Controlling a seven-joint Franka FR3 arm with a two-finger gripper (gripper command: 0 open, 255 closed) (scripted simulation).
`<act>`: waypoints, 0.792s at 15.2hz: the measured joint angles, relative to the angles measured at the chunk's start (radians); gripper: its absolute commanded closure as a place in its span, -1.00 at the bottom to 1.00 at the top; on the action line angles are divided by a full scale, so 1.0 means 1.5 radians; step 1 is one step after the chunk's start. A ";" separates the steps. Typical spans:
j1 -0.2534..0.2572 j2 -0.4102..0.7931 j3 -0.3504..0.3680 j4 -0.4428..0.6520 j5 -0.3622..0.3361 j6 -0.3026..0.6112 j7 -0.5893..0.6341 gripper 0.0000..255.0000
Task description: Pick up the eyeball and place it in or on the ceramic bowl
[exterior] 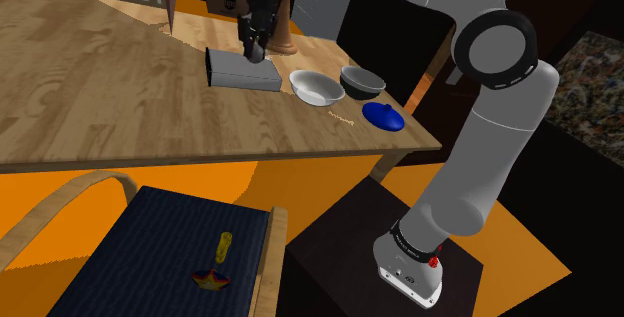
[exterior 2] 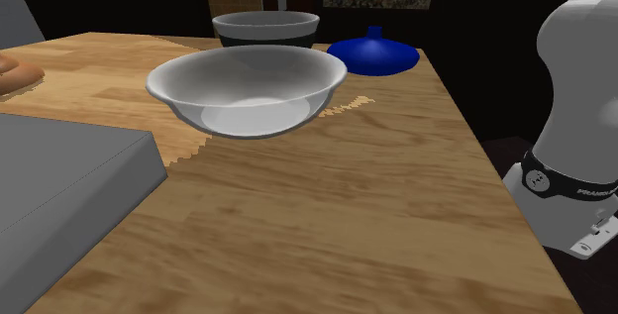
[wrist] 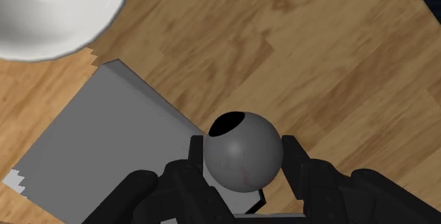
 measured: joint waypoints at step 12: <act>-0.043 -0.059 -0.027 -0.012 0.011 -0.047 -0.069 1.00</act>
